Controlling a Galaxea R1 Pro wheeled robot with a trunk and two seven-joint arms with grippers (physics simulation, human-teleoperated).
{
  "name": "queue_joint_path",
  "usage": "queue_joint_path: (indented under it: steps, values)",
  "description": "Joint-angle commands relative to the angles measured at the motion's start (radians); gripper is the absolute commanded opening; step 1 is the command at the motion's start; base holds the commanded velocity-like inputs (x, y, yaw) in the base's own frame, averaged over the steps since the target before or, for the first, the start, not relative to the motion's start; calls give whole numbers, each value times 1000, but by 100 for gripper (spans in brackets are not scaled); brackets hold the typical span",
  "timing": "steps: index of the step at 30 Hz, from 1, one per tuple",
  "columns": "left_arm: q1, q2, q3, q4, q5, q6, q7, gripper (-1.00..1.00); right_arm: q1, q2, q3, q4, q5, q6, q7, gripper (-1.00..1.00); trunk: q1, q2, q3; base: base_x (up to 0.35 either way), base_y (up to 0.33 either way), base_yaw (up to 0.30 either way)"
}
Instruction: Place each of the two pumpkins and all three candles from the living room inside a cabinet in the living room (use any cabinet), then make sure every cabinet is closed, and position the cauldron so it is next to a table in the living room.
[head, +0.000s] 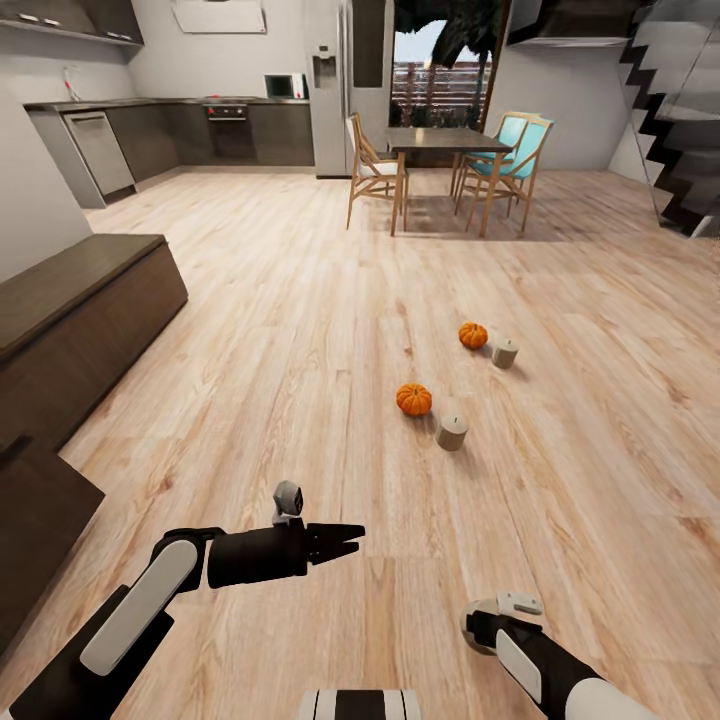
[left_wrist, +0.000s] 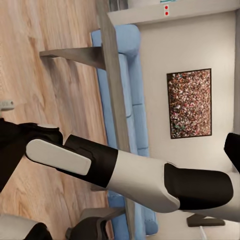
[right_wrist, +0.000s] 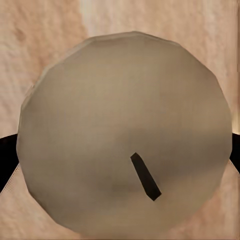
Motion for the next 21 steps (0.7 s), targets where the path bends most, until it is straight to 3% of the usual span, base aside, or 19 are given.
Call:
queue_joint_path:
  steps: [1, 8, 14, 21]
  values:
    - [-1, 1, 0, 1, -6, 0, -7, 100, 0, -1, 8, -3, -13, 4, -3, -100, -1, 0, 3, 0, 0, 0]
    - [-1, 2, 9, 3, -6, 0, -5, 100, 0, -4, 6, -4, -14, 4, -3, -100, -4, 2, 30, 0, 0, 0]
    - [-1, 2, 13, 3, -7, 0, 45, 100, 0, -5, 6, -37, -15, 7, -5, -100, -6, 3, 54, 0, 0, 0]
    - [-1, 5, 16, 4, -7, 0, 60, 100, 0, -5, 6, -60, -15, 29, -5, -100, -10, 5, 81, 0, 0, 0]
